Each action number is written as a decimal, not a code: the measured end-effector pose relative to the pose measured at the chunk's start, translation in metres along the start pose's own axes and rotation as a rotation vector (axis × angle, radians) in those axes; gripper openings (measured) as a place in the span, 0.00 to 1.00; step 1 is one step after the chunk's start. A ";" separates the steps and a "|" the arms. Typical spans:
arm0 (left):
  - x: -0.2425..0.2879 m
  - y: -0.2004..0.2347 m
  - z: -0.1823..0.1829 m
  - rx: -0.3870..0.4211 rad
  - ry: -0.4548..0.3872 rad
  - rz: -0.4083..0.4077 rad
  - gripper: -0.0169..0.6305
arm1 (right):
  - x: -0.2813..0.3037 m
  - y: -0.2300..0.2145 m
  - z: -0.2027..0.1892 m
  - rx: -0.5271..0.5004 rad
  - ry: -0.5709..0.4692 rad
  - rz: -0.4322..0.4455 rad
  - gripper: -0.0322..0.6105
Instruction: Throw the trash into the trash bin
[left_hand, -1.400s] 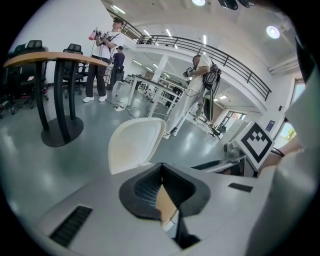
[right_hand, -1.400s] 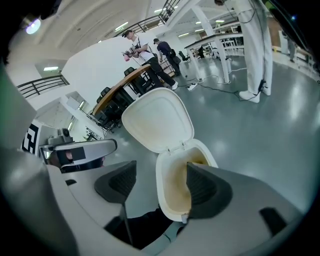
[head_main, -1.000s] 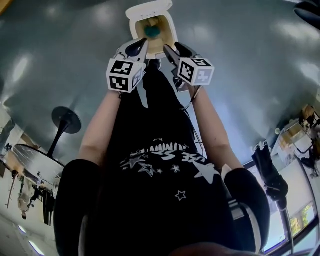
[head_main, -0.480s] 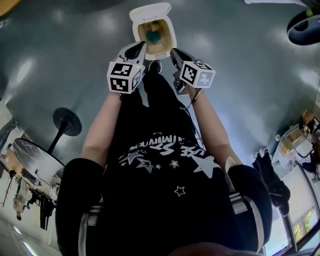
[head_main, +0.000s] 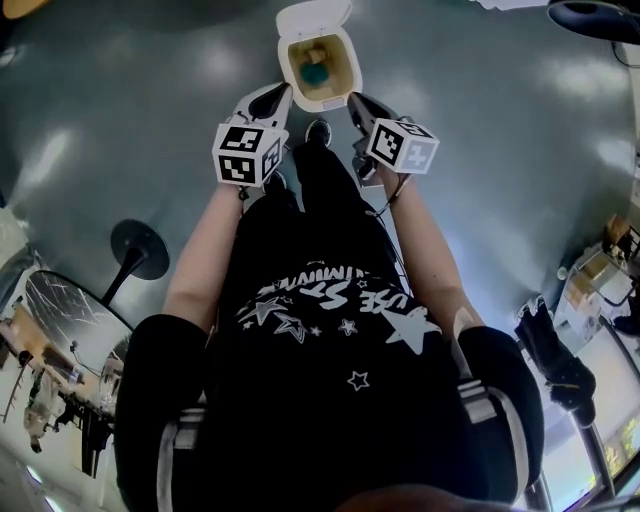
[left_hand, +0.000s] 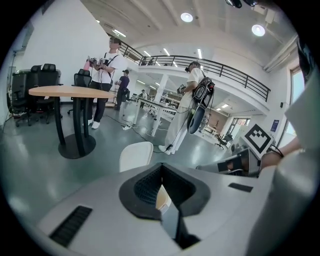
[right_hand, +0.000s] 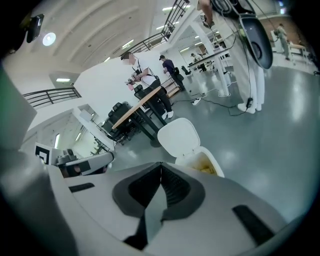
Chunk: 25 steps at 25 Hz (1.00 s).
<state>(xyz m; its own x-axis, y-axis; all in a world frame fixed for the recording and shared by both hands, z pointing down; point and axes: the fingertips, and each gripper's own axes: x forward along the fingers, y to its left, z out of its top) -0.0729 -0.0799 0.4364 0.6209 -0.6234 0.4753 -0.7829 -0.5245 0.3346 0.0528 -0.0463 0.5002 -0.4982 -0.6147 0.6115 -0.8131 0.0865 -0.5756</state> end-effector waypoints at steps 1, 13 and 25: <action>-0.008 -0.001 0.001 0.002 -0.009 0.000 0.05 | -0.004 0.003 0.000 0.013 -0.021 -0.001 0.06; -0.075 -0.026 0.016 0.026 -0.107 -0.038 0.05 | -0.072 0.064 0.023 0.005 -0.203 0.004 0.06; -0.133 -0.053 0.036 0.113 -0.189 -0.109 0.05 | -0.106 0.108 0.006 -0.118 -0.281 -0.015 0.06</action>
<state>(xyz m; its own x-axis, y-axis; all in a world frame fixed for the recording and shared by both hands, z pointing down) -0.1127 0.0097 0.3259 0.7066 -0.6511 0.2770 -0.7076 -0.6497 0.2779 0.0192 0.0233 0.3700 -0.3969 -0.8079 0.4357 -0.8573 0.1567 -0.4904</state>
